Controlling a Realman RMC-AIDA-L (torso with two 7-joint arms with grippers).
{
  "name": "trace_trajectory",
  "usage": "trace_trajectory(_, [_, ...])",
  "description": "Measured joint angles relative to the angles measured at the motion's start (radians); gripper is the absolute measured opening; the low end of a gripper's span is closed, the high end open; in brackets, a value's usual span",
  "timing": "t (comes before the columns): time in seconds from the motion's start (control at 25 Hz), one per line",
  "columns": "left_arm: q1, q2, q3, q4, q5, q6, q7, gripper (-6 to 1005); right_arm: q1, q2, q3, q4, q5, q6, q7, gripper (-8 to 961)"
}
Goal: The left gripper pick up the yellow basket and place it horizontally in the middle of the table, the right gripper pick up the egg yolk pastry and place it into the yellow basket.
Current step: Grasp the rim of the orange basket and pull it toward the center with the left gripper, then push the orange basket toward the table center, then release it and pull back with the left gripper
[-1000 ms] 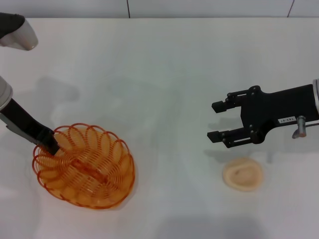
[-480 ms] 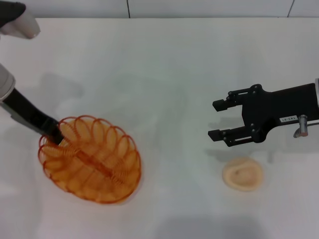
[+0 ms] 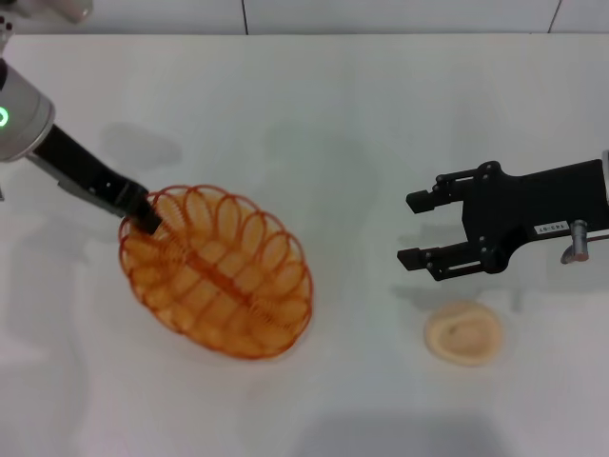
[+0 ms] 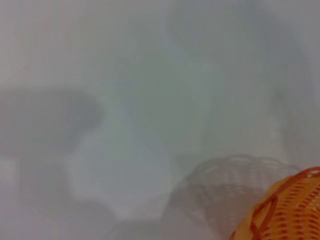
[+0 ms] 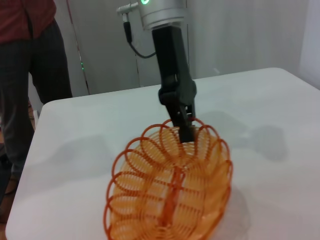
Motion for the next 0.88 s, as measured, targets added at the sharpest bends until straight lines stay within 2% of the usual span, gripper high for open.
trace_trajectory(0.32, [-0.011, -0.023, -0.072, -0.003, -0.038, -0.042, -0.073, 84, -0.003, 0.002, 0.000, 0.001, 0.000, 0.000, 0.001, 698])
trace_trajectory(0.88, [0.011, -0.016, -0.092, -0.012, -0.067, -0.132, -0.291, 82, -0.010, 0.002, -0.005, 0.000, -0.001, 0.000, 0.001, 697])
